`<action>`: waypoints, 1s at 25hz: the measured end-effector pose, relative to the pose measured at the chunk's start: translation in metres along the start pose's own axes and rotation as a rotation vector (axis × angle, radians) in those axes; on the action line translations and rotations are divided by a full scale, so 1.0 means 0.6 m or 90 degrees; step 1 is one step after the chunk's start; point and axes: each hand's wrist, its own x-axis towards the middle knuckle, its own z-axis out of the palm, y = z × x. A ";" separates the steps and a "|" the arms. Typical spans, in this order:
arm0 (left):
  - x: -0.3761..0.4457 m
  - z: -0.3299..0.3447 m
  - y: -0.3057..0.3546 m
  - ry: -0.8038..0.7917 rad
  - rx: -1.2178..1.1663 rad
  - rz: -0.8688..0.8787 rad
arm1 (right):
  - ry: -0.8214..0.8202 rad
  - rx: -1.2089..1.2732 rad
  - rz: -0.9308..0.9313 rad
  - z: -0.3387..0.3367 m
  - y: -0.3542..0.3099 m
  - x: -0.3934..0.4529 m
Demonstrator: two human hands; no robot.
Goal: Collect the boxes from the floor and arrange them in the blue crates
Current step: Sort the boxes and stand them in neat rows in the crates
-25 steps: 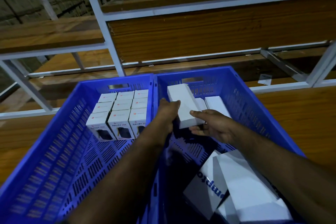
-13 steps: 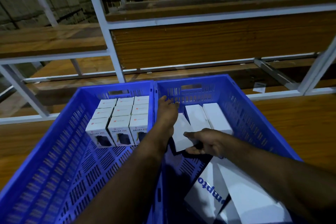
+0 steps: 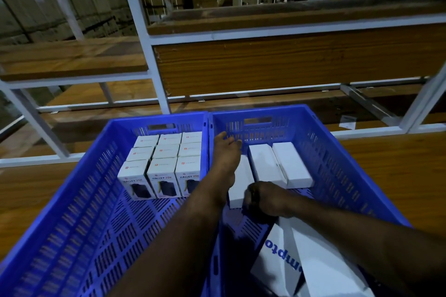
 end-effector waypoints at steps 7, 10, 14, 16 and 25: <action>0.007 0.001 -0.002 0.013 -0.011 -0.006 | 0.090 -0.515 -0.397 0.033 0.034 0.035; 0.008 0.004 0.000 0.018 -0.020 -0.015 | -0.049 -0.614 -0.323 0.041 0.039 0.055; 0.016 0.003 -0.002 0.007 -0.038 -0.028 | -0.097 -0.611 -0.261 0.029 0.060 0.089; 0.016 0.002 -0.002 -0.006 -0.035 -0.028 | -0.096 -0.621 -0.262 0.026 0.064 0.094; 0.018 0.003 -0.003 -0.015 -0.031 -0.021 | -0.054 -0.249 -0.159 -0.009 0.013 0.027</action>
